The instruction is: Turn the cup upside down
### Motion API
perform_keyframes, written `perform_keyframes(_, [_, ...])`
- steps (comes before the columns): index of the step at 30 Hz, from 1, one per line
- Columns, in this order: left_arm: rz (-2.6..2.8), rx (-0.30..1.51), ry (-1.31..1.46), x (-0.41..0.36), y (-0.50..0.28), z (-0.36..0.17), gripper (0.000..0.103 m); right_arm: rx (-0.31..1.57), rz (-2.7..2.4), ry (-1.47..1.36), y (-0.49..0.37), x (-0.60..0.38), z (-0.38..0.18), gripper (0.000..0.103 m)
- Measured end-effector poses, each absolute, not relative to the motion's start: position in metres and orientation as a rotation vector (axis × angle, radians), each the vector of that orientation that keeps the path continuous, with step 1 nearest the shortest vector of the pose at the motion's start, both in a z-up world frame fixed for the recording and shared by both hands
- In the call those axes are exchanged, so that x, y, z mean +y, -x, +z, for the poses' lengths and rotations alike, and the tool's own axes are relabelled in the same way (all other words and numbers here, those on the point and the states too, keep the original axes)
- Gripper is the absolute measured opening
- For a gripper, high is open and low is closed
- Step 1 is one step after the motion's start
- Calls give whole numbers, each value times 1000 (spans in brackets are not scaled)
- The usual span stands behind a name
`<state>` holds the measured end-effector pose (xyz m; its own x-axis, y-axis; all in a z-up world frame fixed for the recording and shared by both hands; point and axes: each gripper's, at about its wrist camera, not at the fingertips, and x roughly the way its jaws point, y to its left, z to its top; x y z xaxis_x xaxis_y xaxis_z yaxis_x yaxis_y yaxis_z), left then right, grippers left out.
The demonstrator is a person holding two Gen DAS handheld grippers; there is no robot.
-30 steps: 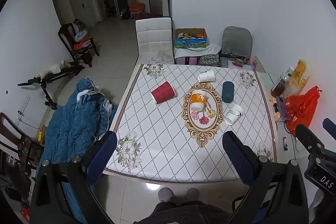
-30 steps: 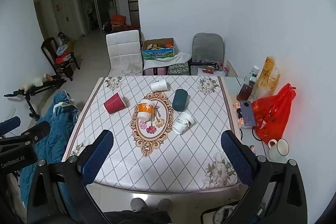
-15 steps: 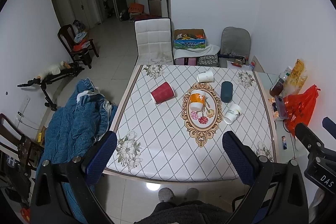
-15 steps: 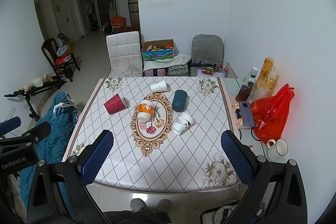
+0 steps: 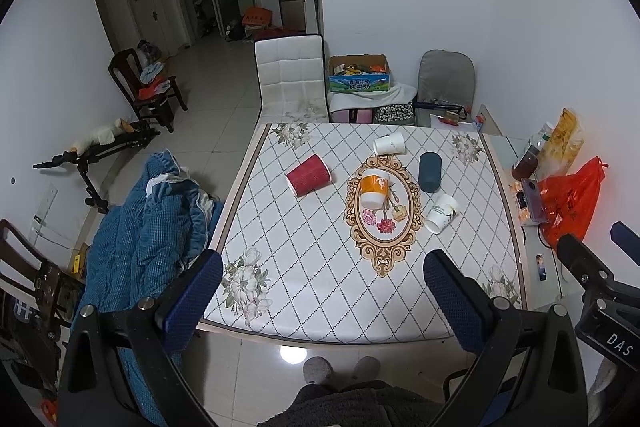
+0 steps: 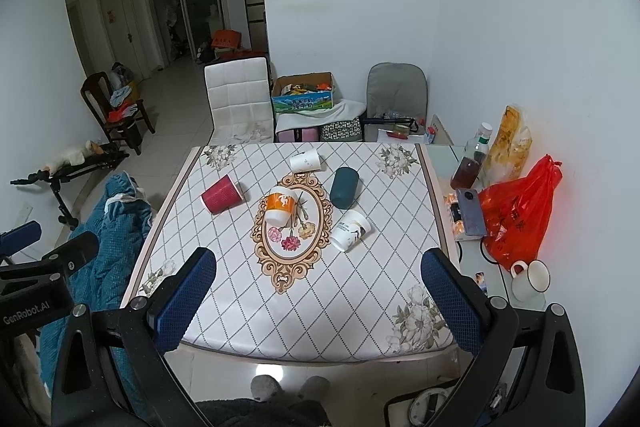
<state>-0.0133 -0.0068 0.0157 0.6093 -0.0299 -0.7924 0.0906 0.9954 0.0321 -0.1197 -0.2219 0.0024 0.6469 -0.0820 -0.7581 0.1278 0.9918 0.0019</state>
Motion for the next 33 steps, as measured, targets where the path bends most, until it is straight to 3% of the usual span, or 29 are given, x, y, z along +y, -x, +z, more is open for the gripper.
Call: perform_keyframes(33, [-77, 909, -80, -16, 20, 16, 103, 862, -113, -63, 130, -223, -6, 103])
